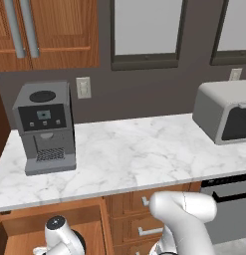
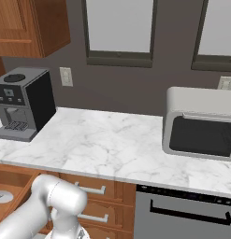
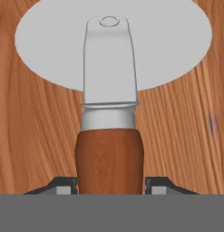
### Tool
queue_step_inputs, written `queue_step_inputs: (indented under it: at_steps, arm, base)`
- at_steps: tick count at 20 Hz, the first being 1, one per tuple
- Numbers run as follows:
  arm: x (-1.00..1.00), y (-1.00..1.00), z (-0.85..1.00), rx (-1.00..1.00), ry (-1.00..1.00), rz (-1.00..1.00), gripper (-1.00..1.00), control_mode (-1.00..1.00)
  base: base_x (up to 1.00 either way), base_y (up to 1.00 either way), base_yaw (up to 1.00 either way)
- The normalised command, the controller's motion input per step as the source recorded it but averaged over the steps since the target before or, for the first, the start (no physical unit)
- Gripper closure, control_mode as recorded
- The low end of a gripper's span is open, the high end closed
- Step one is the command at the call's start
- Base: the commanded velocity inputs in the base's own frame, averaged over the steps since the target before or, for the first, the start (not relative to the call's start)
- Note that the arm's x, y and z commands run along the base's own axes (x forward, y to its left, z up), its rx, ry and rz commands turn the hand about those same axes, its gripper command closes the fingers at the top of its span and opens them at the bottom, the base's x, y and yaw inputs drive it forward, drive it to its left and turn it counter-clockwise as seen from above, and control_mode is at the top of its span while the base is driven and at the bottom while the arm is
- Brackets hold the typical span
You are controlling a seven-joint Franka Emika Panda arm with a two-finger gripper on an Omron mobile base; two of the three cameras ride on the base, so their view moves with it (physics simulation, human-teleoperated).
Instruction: Take the pizza cutter from the drawer on the left and place it on the dining counter for cutting.
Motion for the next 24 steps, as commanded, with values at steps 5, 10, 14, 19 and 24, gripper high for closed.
queue_step_inputs:
  at_steps: [5,10,14,19,24]
  arm:
    - [0.0,0.0,0.0,0.0,0.0,0.0,1.0,-1.0]
    - [0.0,0.0,0.0,0.0,0.0,0.0,1.0,-1.0]
    - [-0.32,0.0,0.39,0.0,-0.05,0.01,1.0,-1.0]
    - [-0.38,-0.01,0.8,0.0,-0.1,0.0,1.0,-1.0]
    - [-0.02,-0.13,0.99,0.0,-0.07,0.0,1.0,-1.0]
  base:
    - [0.0,0.0,0.0]
    - [0.0,0.0,0.0]
    - [0.0,0.0,0.0]
    - [0.0,0.0,0.0]
    - [0.0,0.0,0.0]
